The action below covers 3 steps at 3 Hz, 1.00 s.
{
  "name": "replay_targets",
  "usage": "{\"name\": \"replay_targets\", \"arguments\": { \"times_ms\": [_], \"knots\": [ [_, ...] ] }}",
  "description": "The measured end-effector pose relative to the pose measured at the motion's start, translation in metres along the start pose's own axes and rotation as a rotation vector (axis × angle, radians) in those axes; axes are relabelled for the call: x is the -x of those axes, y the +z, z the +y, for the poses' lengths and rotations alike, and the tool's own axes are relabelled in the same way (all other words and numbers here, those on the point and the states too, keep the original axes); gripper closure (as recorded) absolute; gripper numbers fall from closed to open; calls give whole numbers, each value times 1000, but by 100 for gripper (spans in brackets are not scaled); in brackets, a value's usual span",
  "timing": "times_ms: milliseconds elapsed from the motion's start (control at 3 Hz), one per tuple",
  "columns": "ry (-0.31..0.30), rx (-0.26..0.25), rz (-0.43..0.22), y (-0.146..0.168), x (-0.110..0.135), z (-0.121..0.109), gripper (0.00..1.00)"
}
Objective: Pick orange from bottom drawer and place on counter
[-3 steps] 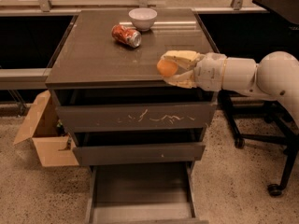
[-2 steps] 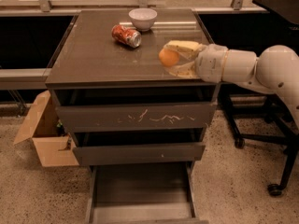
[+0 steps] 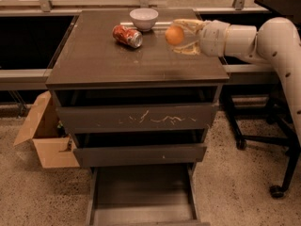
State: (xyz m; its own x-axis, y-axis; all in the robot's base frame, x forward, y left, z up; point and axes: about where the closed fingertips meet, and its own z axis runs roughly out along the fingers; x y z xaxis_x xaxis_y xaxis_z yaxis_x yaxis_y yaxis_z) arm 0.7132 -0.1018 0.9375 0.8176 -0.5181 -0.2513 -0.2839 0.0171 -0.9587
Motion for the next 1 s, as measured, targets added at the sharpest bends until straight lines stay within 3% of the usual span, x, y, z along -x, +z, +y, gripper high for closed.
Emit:
{"name": "replay_targets", "arguments": {
  "times_ms": [667, 1000],
  "knots": [
    [215, 51, -3, 32, -52, 11, 100],
    [215, 51, -3, 32, -52, 11, 100]
  ]
}}
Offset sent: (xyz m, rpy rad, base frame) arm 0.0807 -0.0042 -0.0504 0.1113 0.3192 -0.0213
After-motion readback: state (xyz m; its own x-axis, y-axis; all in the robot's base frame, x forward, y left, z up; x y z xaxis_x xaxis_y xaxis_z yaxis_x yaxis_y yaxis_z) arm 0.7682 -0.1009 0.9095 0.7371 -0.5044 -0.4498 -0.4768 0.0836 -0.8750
